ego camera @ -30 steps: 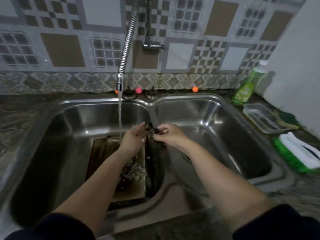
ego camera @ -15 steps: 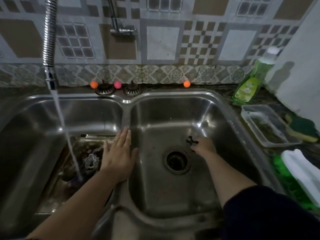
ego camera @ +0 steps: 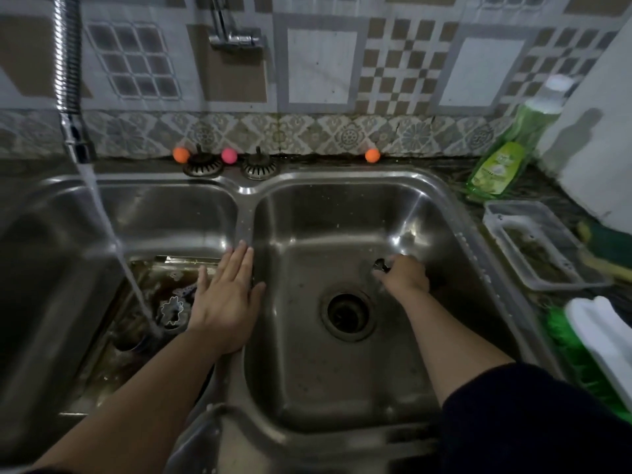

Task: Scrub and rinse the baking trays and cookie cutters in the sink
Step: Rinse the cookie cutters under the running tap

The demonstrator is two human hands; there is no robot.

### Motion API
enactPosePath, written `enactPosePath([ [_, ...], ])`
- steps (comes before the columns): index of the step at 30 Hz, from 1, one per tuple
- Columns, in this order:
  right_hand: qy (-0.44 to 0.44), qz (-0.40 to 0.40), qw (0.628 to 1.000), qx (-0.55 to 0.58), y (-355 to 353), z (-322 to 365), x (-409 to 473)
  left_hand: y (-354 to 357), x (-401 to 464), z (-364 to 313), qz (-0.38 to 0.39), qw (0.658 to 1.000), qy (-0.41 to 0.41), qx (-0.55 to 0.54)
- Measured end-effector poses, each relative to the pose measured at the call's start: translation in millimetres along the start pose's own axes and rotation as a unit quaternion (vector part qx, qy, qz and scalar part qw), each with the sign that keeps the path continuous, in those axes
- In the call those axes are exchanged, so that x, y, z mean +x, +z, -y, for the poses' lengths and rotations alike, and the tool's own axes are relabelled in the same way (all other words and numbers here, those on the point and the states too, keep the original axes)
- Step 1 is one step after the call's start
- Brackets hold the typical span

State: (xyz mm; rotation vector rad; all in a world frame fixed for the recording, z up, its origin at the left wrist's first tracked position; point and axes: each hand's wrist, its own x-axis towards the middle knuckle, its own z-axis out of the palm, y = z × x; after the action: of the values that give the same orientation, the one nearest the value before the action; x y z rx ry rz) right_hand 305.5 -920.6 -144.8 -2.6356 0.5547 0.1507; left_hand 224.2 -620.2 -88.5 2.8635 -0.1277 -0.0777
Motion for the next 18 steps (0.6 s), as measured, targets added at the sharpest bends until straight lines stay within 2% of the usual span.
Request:
enactPosePath([
  [6,-0.084,0.003,0.996,0.042,-16.1,55.5,-52.1,-4.7,0.9,-3.0,0.034,0.999,0.009,-0.004],
  [10,-0.188,-0.016,0.982,0.024,-19.8,124.0,-111.0,-11.9,-8.4,12.6,0.062,0.995,0.044,-0.059],
  [13,-0.273,-0.035,0.961,0.033,-4.7,174.8,-155.8,-14.4,-21.2,49.3,0.082,0.992,0.06,-0.079],
  [15,-0.323,-0.027,0.945,0.03,14.3,200.3,-180.9,-19.6,-27.6,83.5,0.104,0.991,0.036,-0.074],
  [18,-0.355,0.044,0.934,0.004,50.3,225.5,-205.8,-25.3,-33.8,135.8,0.124,0.992,-0.012,-0.036],
])
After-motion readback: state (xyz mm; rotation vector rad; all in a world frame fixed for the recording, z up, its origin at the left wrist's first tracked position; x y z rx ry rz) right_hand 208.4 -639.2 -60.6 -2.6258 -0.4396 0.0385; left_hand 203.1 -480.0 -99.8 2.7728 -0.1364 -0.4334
